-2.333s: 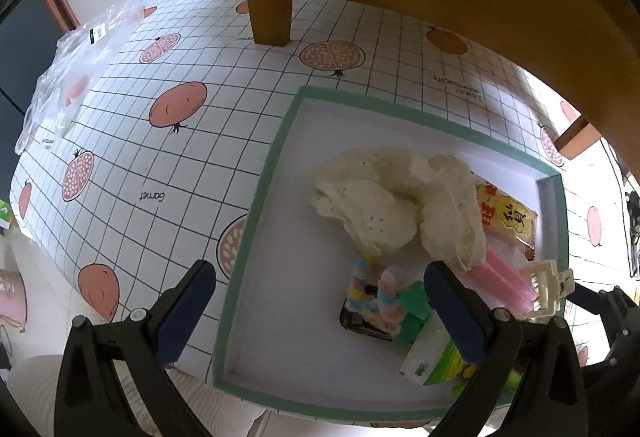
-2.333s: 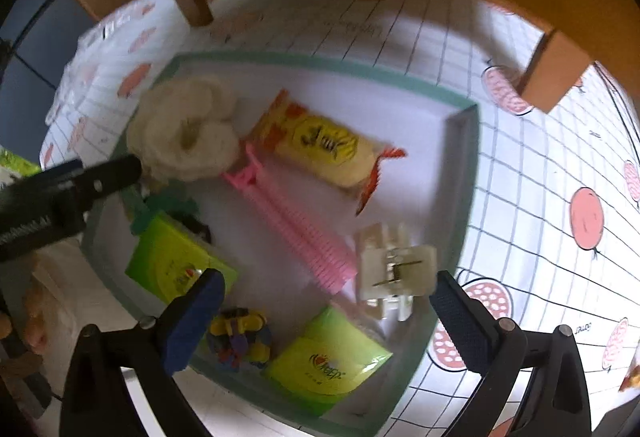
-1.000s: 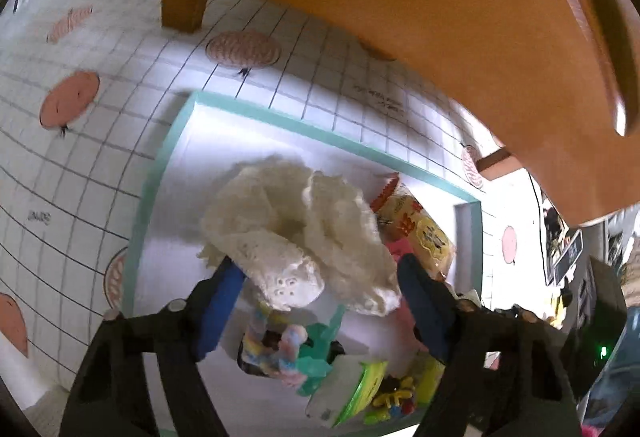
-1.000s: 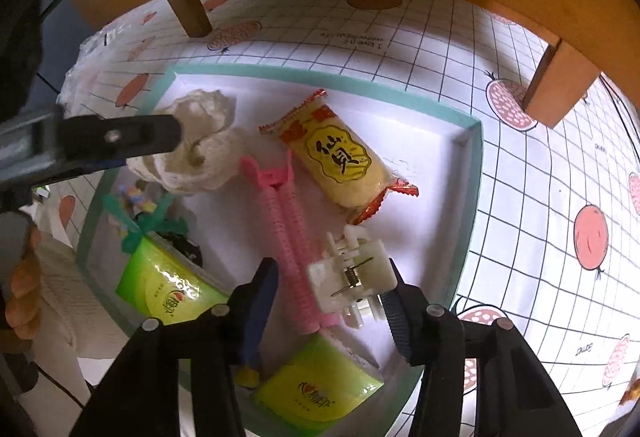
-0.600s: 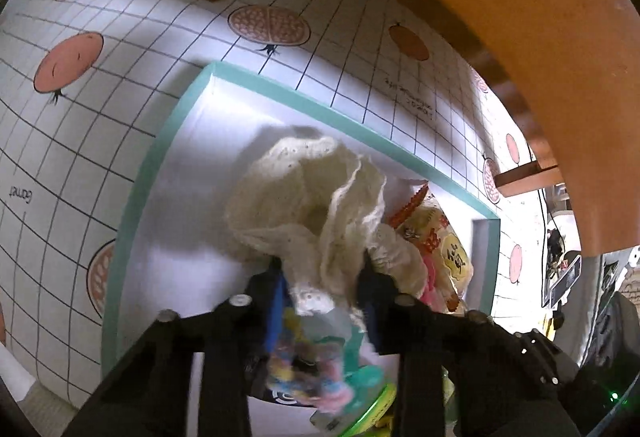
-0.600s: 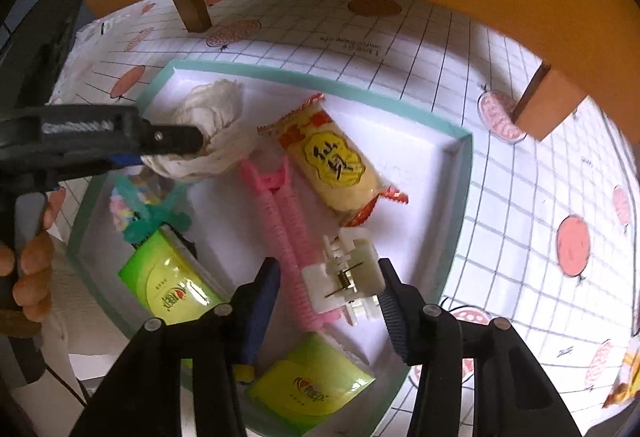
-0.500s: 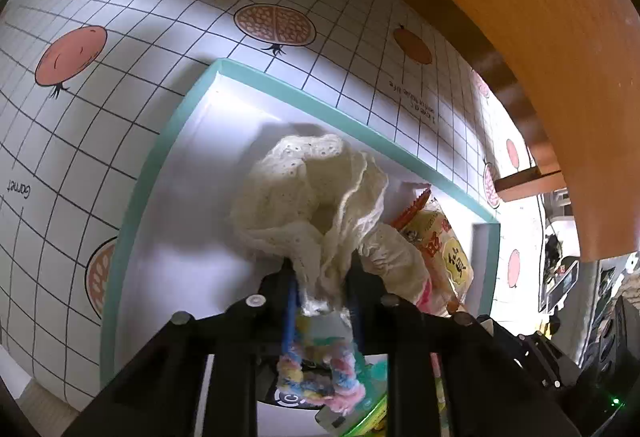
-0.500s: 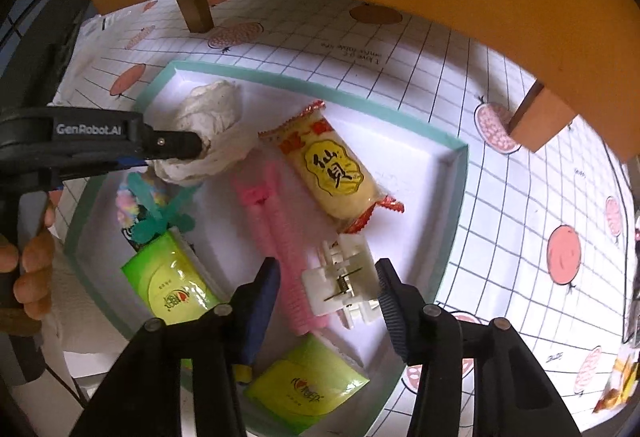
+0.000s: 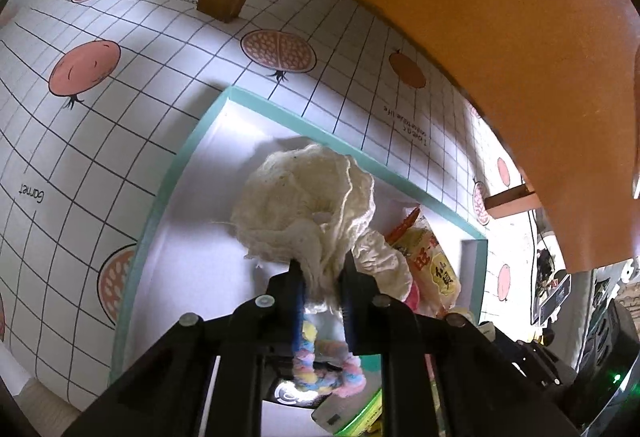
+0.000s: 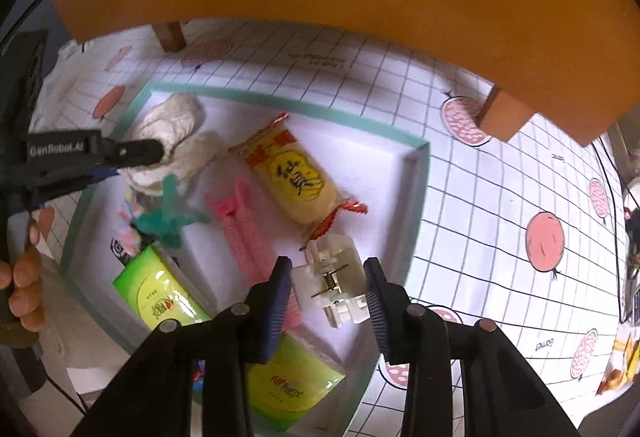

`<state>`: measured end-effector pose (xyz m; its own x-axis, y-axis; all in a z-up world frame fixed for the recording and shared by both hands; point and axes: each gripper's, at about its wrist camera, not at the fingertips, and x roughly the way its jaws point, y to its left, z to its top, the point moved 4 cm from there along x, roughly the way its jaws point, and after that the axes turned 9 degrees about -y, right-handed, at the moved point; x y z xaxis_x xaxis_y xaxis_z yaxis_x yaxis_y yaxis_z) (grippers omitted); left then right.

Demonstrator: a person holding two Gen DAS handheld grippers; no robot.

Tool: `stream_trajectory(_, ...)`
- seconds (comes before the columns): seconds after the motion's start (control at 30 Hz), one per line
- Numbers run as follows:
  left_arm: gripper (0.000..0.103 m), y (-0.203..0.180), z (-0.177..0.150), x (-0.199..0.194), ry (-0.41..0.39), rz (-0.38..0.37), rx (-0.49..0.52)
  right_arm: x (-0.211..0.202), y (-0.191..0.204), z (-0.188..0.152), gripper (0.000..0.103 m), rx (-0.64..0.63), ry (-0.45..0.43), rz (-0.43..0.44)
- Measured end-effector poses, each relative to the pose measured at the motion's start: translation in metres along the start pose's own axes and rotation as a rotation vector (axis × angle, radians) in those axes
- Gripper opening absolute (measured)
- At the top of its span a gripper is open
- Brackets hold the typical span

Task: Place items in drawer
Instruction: 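Carry the lace cloth and hair clip into the open drawer while both tools open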

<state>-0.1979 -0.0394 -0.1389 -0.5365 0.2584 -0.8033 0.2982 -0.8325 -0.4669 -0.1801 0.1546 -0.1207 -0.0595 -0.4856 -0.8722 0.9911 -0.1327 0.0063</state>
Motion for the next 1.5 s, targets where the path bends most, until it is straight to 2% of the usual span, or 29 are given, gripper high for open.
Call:
stream_trajectory(0.2,0.015,0.002,0.005,-0.021,-0.066,0.001,0.006,-0.026,-0.004,0.005,0.039,0.037,-0.052,0.003)
stream_trajectory(0.33,0.015,-0.004,0.005,-0.036,-0.125,0.019,0.038,-0.045,-0.003,0.007,0.039,0.015,-0.083,0.014)
stream_trajectory(0.7,0.015,-0.037,0.004,-0.115,-0.295,0.04,0.166,-0.111,0.004,0.024,0.039,0.024,-0.21,0.033)
stream_trajectory(0.97,0.015,-0.067,0.009,-0.166,-0.388,0.009,0.229,-0.164,0.008,0.041,0.039,0.031,-0.316,0.043)
stream_trajectory(1.23,0.015,-0.104,0.031,-0.222,-0.494,-0.04,0.321,-0.212,0.008,0.073,0.039,0.028,-0.42,0.052)
stream_trajectory(1.37,0.015,-0.128,0.051,-0.247,-0.541,-0.074,0.367,-0.232,0.01,0.097,0.039,0.007,-0.46,0.025)
stream_trajectory(1.5,0.015,-0.157,0.074,-0.262,-0.565,-0.069,0.418,-0.247,0.01,0.124,0.039,-0.005,-0.511,0.032)
